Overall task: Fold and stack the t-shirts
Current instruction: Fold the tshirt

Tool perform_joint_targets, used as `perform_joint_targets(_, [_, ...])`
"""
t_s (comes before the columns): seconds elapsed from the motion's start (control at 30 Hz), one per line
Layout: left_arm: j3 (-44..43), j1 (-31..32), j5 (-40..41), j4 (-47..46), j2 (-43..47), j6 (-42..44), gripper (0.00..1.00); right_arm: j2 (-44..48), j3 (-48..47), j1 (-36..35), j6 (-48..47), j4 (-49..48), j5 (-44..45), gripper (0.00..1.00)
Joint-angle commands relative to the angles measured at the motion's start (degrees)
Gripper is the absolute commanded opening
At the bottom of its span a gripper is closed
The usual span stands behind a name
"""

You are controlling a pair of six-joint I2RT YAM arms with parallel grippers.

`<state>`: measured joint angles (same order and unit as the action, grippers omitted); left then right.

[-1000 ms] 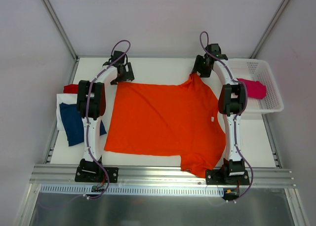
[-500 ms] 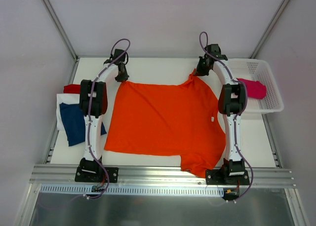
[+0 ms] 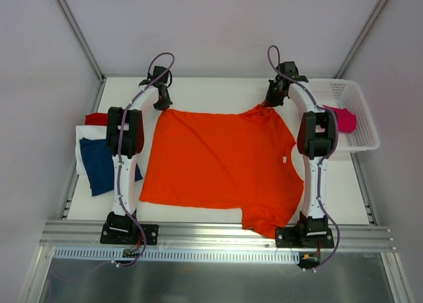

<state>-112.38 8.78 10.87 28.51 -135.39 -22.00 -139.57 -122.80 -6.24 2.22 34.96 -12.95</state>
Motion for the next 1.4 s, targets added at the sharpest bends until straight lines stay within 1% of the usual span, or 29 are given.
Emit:
perform_joint_targets(0.0, [2.2,-0.3,1.2,2.3,3.4,-0.6,0.00,9.5,2.6,-0.3,-1.7,-0.5,2.5,0.00])
perform_joint_targets(0.03, [2.9,-0.3,1.0,2.4,4.1,-0.6,0.00,10.1,3.4,-0.3,-3.3,-0.5,2.6,0.00])
perform_joint_targets(0.27, [7.7,0.0,1.9,2.2,8.0,-1.1,0.00,15.5,12.0,-0.7,-3.3,-2.2,3.5,0.00])
perform_joint_targets(0.37, [10.5,0.4,3.0,2.2,10.7,-1.5,0.00,17.8,14.4,-1.0,-3.4,-2.6,4.4,0.00])
perform_joint_targets(0.5, [15.2,1.5,5.6,0.2,15.8,-1.6,0.00,21.4,20.3,-1.4,-3.4,-3.7,5.3,0.00])
perform_joint_targets(0.57, [18.2,1.9,5.5,-0.1,17.8,-1.6,0.00,24.0,23.5,-2.0,-3.4,-4.0,6.1,0.00])
perform_joint_targets(0.73, [22.4,2.7,6.6,-1.2,21.2,-1.7,0.00,31.0,29.9,-3.1,-3.5,-5.5,7.7,0.00])
perform_joint_targets(0.83, [24.7,3.3,7.1,-2.1,23.2,-1.6,0.00,33.6,33.4,-3.6,-3.5,-5.8,8.6,0.00])
perform_joint_targets(1.03, [28.5,4.2,8.0,-2.4,25.7,-1.6,0.00,39.2,39.3,-4.7,-3.0,-6.0,10.3,0.00])
perform_joint_targets(1.37, [35.8,4.8,10.0,-2.8,32.3,-2.3,0.00,46.9,46.1,-7.0,-2.5,-4.9,12.6,0.00])
